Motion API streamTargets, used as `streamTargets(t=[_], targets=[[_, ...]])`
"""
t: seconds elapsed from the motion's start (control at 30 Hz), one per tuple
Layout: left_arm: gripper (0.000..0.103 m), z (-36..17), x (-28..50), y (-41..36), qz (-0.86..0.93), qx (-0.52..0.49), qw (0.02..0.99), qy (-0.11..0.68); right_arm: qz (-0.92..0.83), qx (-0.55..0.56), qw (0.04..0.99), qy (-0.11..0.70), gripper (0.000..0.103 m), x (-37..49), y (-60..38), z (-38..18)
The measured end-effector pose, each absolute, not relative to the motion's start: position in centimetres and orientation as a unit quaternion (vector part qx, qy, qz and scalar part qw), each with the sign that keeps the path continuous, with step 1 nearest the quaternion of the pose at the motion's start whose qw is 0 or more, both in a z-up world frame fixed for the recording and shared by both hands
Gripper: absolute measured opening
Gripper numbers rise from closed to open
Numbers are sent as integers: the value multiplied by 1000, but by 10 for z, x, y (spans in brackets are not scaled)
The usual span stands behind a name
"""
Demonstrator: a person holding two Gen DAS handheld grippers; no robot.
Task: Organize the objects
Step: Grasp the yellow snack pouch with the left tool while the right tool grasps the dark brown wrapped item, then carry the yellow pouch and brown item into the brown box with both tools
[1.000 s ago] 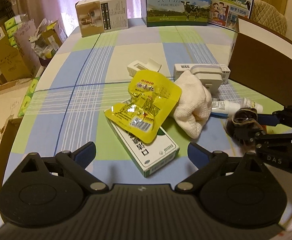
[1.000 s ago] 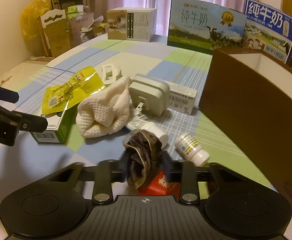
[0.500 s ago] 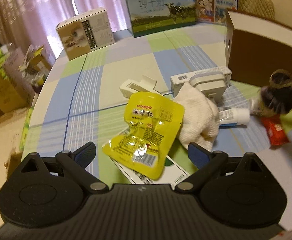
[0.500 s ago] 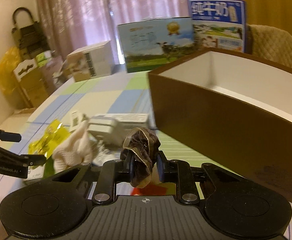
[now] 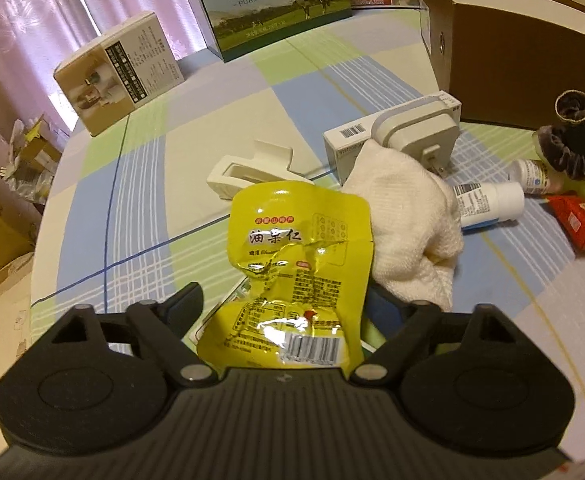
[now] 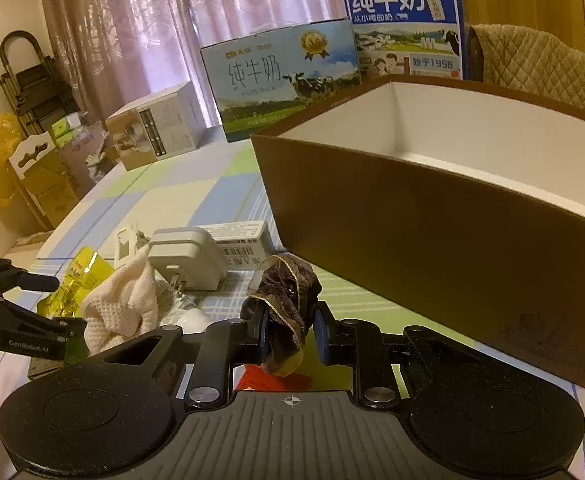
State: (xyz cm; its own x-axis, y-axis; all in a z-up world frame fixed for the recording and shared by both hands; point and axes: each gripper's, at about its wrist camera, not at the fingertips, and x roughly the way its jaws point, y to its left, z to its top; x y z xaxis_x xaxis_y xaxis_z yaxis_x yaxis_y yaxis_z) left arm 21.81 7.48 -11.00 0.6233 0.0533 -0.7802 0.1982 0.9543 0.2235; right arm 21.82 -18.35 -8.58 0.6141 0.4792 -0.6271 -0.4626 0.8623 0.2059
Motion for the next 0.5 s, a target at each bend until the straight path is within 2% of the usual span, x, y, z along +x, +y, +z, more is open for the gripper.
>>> streamTargets(t=[0.1, 0.17, 0.43, 0.47, 0.5], targets=[[72, -111, 220, 75, -50, 145, 891, 428, 260, 12, 898, 356, 20, 220, -184, -88], [61, -111, 221, 75, -51, 149, 892, 424, 259, 13, 897, 357, 20, 221, -184, -89], [55, -102, 218, 74, -45, 141, 901, 407, 260, 13, 897, 358, 20, 220, -184, -91], [48, -101, 217, 74, -41, 141, 902, 406, 259, 13, 898, 356, 20, 220, -184, -91], [47, -98, 216, 74, -38, 140, 904, 402, 259, 14, 898, 355, 20, 220, -184, -90]])
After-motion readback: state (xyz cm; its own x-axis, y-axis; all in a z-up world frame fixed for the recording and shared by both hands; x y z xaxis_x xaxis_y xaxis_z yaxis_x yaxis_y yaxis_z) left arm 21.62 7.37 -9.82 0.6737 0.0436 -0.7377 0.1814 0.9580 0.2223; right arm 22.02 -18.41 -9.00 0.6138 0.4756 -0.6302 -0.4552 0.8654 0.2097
